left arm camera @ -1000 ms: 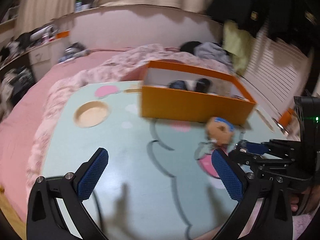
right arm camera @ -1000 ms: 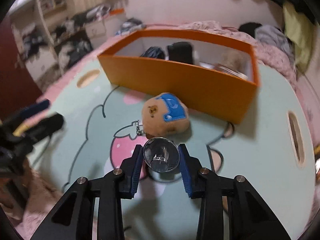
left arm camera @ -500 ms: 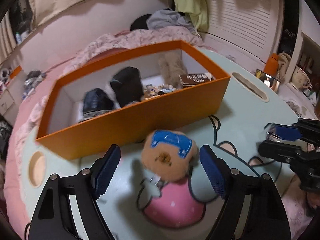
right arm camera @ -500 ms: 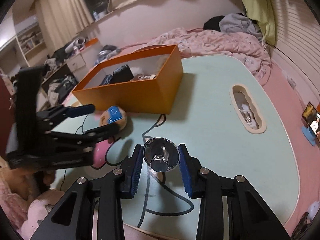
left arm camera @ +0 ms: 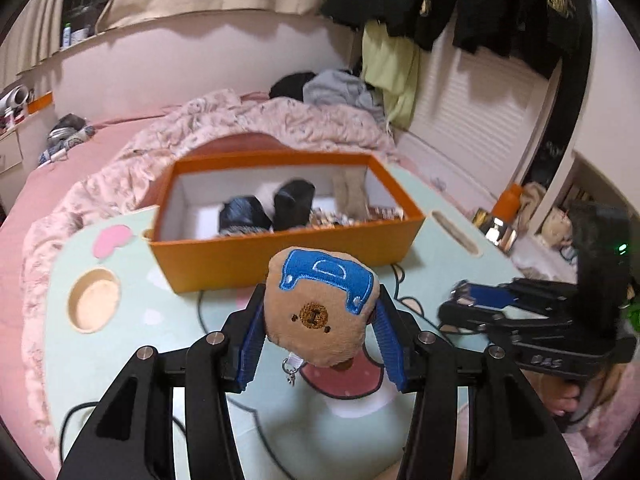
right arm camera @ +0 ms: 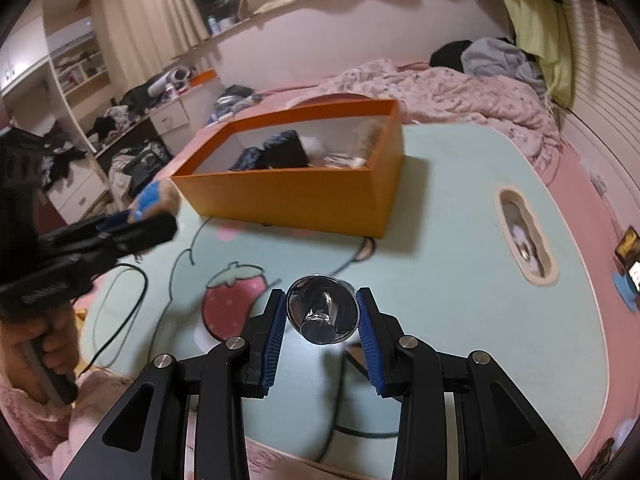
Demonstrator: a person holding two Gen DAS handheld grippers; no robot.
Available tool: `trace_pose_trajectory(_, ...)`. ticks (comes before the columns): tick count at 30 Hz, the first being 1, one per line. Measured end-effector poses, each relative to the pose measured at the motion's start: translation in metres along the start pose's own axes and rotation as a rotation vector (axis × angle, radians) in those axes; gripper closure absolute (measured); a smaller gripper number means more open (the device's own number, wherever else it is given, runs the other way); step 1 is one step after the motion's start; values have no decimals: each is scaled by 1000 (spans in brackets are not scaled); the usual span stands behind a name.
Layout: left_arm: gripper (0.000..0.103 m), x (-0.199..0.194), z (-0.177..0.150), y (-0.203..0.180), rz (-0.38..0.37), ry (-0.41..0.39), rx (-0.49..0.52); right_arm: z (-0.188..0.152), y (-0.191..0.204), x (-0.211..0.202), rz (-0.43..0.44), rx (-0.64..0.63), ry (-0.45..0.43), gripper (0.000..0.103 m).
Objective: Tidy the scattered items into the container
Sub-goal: 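Grasp the teddy-bear head with left gripper while right grasps the metal cup, then carry the teddy-bear head and metal cup over the orange box with both grippers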
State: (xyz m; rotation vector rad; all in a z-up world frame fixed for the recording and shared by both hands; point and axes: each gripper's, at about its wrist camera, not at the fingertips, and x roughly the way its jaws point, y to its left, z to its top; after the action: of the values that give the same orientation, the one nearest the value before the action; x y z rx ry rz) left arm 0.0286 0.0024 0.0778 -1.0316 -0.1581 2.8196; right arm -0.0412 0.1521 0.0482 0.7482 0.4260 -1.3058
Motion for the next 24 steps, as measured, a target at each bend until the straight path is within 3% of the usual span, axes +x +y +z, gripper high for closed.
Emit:
trace_pose_trajectory(8, 52, -6, 53, 9, 37, -69, -11, 53, 26, 6, -59, -117, -77, 68)
trace_pose_trajectory(17, 52, 11, 86, 18, 65, -78, -9, 101, 35, 23, -100, -145, -117, 68)
trace_pose_trajectory(24, 52, 37, 103, 26, 80, -36, -20, 124, 28, 49, -150, -145, -99, 68)
